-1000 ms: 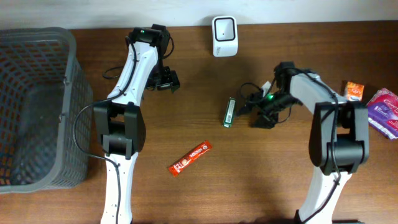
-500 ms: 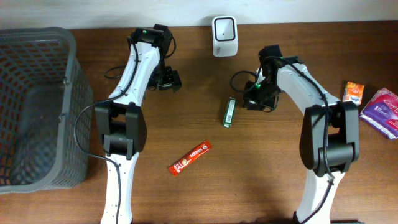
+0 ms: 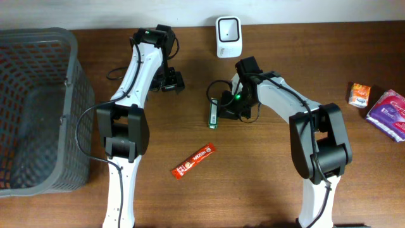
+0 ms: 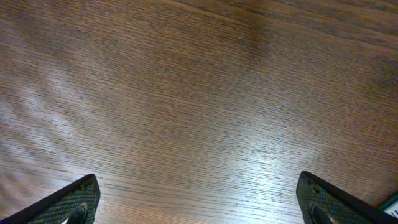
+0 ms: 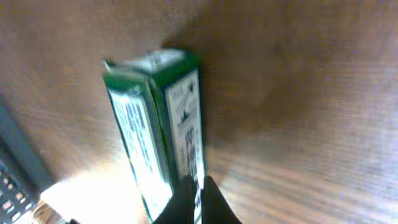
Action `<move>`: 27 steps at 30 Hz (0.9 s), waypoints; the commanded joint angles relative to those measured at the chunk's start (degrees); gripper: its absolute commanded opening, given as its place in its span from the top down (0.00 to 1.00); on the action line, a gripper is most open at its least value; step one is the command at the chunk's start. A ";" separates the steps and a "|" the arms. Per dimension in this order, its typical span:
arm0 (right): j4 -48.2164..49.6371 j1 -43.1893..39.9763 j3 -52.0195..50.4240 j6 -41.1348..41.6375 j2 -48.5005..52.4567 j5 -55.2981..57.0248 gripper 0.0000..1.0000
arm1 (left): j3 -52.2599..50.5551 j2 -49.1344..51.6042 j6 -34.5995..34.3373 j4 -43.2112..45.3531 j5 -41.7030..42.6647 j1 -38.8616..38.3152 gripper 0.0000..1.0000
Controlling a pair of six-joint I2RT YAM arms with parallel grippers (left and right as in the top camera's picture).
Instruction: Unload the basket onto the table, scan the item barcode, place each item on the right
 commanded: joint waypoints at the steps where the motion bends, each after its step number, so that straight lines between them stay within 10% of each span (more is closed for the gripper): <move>1: -10.03 -4.28 5.79 -8.96 0.15 -1.29 0.80 | 0.76 0.31 -0.68 -0.07 -0.20 -1.62 0.01; 2: -15.34 -6.29 8.98 -12.79 0.15 -1.20 0.72 | 0.76 0.31 -0.68 -0.07 -0.20 -2.21 0.01; 3: -23.23 -9.46 13.73 -17.70 0.15 0.42 0.52 | 0.76 0.31 -0.66 -0.04 -0.20 -2.82 0.01; 4: -29.83 -13.20 17.92 -21.90 0.15 3.78 0.11 | 0.76 0.31 -0.66 0.22 -0.22 -4.20 0.01; 5: -31.98 -15.50 19.37 -22.01 0.15 6.25 0.01 | 0.76 0.33 -0.61 0.87 -0.33 -4.96 0.01; 11: -34.38 -26.32 19.43 -21.99 0.17 6.38 0.01 | 0.76 0.33 -0.68 4.22 -2.10 -5.53 0.01; 17: -33.48 -26.14 19.41 -21.99 0.17 6.45 0.01 | 0.61 0.33 14.14 1.86 12.68 -7.61 0.01; 21: -31.71 -26.12 17.94 -21.99 0.17 6.43 0.01 | 0.61 0.33 19.08 4.15 15.43 -8.31 0.53; 23: -30.64 -25.75 16.46 -21.99 0.17 6.45 0.01 | 0.61 0.31 22.23 4.61 24.28 -8.72 0.61; 25: -29.79 -24.63 16.02 -21.99 0.17 6.45 0.01 | 0.61 0.31 27.85 4.28 27.52 -11.61 1.00; 27: -29.09 -23.19 15.98 -22.01 0.17 6.47 0.01 | 0.61 0.31 27.82 4.94 27.26 -13.64 1.00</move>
